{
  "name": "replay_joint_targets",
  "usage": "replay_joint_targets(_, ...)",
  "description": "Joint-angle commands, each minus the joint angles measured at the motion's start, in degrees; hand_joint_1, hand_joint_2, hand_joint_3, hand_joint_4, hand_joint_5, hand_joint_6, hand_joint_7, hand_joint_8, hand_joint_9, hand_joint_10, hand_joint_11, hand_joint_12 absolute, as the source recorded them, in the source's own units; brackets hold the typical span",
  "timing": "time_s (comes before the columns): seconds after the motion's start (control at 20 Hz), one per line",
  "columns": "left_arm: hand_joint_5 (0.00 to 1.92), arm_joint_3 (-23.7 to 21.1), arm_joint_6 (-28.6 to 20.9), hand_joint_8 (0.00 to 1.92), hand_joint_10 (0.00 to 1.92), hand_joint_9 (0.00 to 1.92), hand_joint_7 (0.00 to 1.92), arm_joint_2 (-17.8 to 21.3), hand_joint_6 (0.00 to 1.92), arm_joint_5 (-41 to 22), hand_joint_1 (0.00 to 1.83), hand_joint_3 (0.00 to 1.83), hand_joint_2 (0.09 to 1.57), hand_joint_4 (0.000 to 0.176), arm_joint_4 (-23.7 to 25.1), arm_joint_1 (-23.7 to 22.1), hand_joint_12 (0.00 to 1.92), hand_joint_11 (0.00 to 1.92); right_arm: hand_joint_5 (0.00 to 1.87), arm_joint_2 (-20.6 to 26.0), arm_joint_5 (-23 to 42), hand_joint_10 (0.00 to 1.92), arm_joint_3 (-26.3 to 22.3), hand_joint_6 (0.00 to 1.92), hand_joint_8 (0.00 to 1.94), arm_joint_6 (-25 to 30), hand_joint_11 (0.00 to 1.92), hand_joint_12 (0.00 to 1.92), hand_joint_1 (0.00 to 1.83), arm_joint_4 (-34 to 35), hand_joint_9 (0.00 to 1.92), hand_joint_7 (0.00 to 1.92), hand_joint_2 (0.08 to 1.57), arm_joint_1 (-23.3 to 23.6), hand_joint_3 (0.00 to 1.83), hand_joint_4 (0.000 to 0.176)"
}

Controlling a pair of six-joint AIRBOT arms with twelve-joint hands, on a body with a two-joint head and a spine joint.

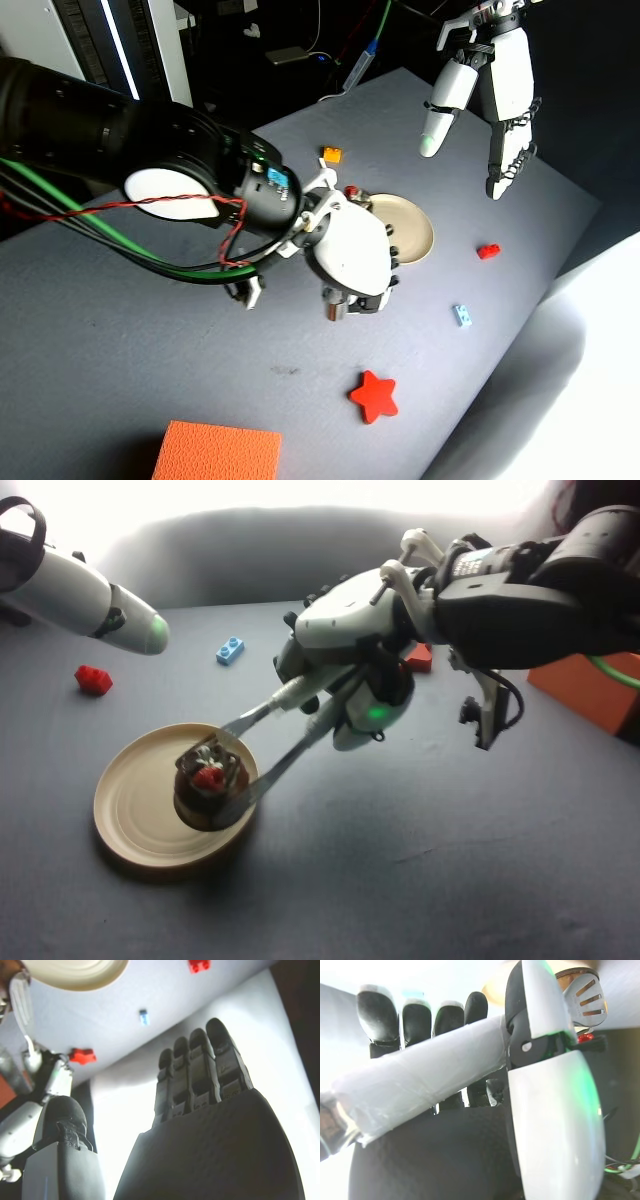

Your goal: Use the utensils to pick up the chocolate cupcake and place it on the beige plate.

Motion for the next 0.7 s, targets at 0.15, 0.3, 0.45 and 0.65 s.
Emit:
replay_joint_targets(0.15, 0.23, 0.29, -0.08, 0.01, 0.01, 0.24, 0.31, 0.23, 0.0, -2.97, 0.37, 0.0, 1.02, 0.0, 2.37, -0.71, 0.62, 0.0, 0.71, -3.36, 8.27, 1.7, 4.15, 1.32, 1.59, 0.36, 0.78, 1.73, 1.15, 0.32, 0.66, 0.7, 1.27, 0.24, 0.0, 0.0)
replay_joint_targets(0.3, 0.23, 0.29, -0.08, 0.01, 0.0, 0.24, 0.31, 0.15, 0.0, -2.97, 0.36, 0.0, 1.02, 0.0, 2.37, -0.72, 0.62, 0.0, 0.7, -5.64, 8.4, 1.74, 6.51, 1.3, 1.61, -0.18, 0.79, 1.75, 1.16, 0.3, 0.66, 0.71, 1.27, 0.03, 0.0, 0.0)
replay_joint_targets(0.45, 0.24, 0.3, -0.08, 0.0, 0.0, 0.24, 0.32, 0.12, 0.0, -2.97, 0.39, 0.0, 1.01, 0.0, 2.36, -0.72, 0.66, 0.0, 0.71, -7.12, 8.8, 1.64, 7.67, 1.31, 1.5, -1.01, 0.83, 1.69, 1.16, 0.29, 0.71, 0.76, 1.25, -0.77, 0.0, 0.0)
replay_joint_targets(0.65, 0.22, 0.3, -0.08, 0.01, 0.0, 0.21, 0.27, 0.09, 0.0, -2.97, 0.37, 0.0, 1.02, 0.0, 2.36, -0.73, 0.57, 0.0, 0.72, -8.42, 9.75, 1.71, 8.98, 1.27, 1.59, -1.17, 0.79, 1.72, 1.16, 0.28, 0.65, 0.71, 1.26, -1.77, 0.0, 0.0)
